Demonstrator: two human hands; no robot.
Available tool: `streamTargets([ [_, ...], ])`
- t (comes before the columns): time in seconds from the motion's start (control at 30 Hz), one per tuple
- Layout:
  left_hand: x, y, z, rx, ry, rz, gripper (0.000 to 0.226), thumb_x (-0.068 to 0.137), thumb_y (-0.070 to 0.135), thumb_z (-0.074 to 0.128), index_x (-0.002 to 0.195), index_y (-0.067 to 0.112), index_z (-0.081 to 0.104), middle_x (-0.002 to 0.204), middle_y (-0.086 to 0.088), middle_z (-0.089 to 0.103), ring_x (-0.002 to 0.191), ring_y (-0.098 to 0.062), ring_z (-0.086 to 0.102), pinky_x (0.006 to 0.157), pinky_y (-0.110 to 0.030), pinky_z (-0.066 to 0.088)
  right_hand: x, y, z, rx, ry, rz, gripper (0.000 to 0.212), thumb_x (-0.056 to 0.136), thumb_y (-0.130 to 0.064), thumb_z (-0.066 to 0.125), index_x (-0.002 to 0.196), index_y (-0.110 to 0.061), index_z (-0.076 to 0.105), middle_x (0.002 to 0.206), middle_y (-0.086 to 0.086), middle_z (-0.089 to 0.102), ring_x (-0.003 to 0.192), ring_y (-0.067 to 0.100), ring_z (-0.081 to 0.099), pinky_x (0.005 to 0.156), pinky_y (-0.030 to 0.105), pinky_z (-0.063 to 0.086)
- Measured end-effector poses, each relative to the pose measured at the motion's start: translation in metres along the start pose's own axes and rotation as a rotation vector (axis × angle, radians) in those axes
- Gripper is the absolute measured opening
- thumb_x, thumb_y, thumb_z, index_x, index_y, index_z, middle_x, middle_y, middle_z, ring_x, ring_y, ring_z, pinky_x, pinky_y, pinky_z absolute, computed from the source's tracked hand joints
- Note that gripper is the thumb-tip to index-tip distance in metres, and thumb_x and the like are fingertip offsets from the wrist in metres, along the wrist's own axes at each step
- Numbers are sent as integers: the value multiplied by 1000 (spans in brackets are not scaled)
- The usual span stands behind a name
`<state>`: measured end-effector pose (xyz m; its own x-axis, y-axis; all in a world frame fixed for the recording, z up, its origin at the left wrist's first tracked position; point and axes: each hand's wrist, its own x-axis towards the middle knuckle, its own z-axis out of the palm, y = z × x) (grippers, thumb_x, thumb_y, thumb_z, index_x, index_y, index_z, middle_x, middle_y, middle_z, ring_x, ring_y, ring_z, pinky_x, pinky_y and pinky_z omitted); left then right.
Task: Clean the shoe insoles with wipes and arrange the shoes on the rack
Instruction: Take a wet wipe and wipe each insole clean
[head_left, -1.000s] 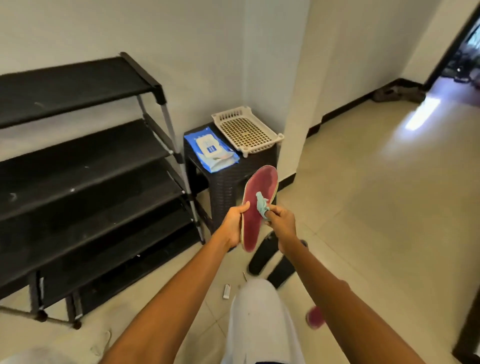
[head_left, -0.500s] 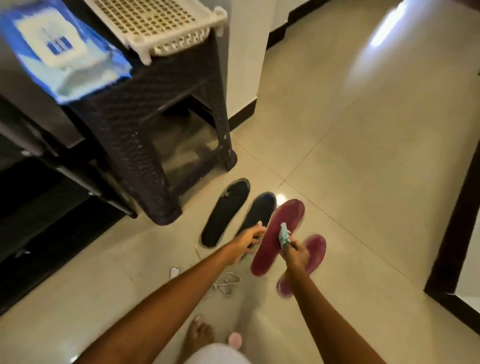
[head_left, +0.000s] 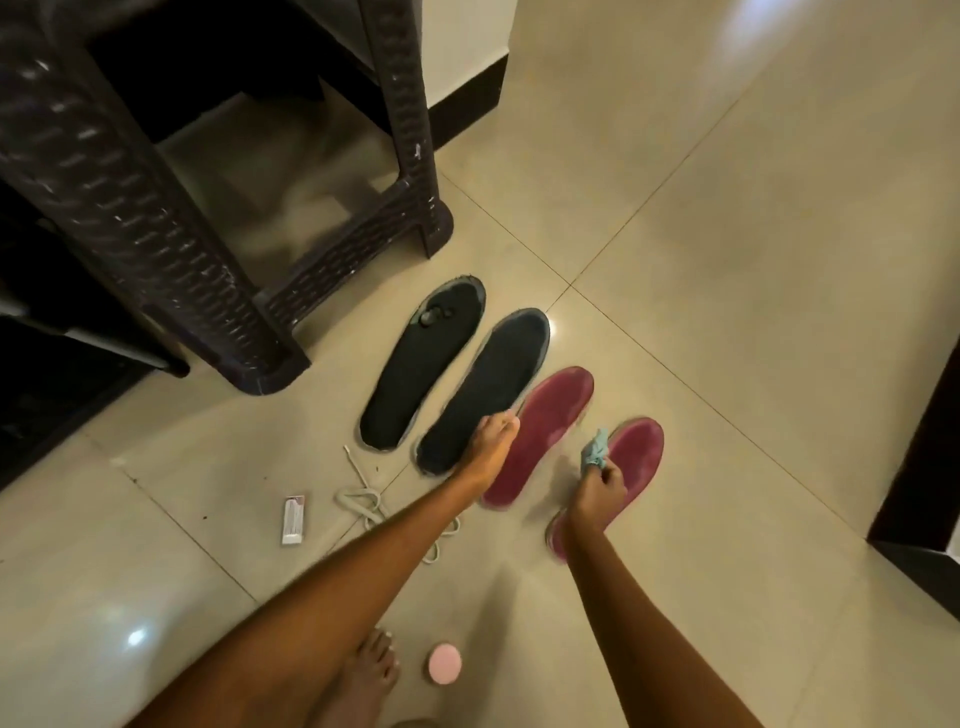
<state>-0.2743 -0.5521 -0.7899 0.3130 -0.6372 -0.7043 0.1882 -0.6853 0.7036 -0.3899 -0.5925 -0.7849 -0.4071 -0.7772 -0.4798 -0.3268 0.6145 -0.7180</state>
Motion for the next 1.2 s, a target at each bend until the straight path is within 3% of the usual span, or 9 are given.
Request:
streamTargets([
  [0.1,-13,-10,22,297,133,262,33,96,15,44,129,19,51,135,-1,45,122,-18,45,99,-31,44,3,13,-20,82,197,92,24,90,-7,46,106,2,62,103,17,60,87,31,55,68,23,48],
  [0.2,-23,-19,55,287,-148,119,46,94,7,42,139,15,38,142,-7,40,130,-22,41,106,-34,38,5,28,-29,23,122,266,29,89,-14,47,111,-2,62,111,18,60,97,36,58,84,43,51],
  [0.37,-16,-21,76,245,-238,-103,52,95,20,49,143,12,30,144,-12,39,130,-28,43,106,-36,39,3,31,-39,70,-67,330,25,93,-22,55,97,1,61,88,13,60,72,24,57,58,31,47],
  [0.53,-28,-4,55,71,-297,-48,36,92,18,56,127,11,49,122,-8,57,104,-18,55,88,-28,48,-25,9,-51,117,-85,198,20,91,-6,42,79,-11,57,83,9,56,67,16,50,58,26,41],
  [0.67,-57,27,21,-291,-295,-136,41,85,0,52,124,10,47,114,-9,59,103,-24,57,94,-37,49,-54,-32,-57,111,-143,10,26,92,-2,36,72,-11,50,78,5,51,64,15,46,56,28,39],
  [0.77,-85,51,-9,-497,-291,-119,48,79,-7,47,124,10,50,110,-13,66,103,-31,64,90,-37,53,-82,-74,-60,78,-321,-154,24,95,-3,38,78,-11,53,80,3,53,69,15,50,60,29,44],
  [0.9,-135,86,-52,-568,-149,-70,49,75,20,63,123,9,60,112,-14,68,110,-32,61,104,-47,43,-125,-130,-67,-133,-670,-490,15,95,-7,48,91,-13,61,85,2,61,81,20,60,68,31,51],
  [1.03,-200,123,-101,-768,-31,92,55,90,58,43,123,18,62,116,-15,65,109,-31,60,101,-48,43,-190,-195,-81,-203,-950,-701,20,93,-3,50,100,-16,64,88,-10,62,82,8,60,68,9,47],
  [1.2,-288,141,-155,-1157,-43,244,63,85,59,45,119,8,61,97,-14,69,89,-26,66,83,-38,51,-281,-246,-91,-309,-1135,-978,19,90,-4,55,100,-13,68,93,-6,66,82,-1,61,71,15,47],
])
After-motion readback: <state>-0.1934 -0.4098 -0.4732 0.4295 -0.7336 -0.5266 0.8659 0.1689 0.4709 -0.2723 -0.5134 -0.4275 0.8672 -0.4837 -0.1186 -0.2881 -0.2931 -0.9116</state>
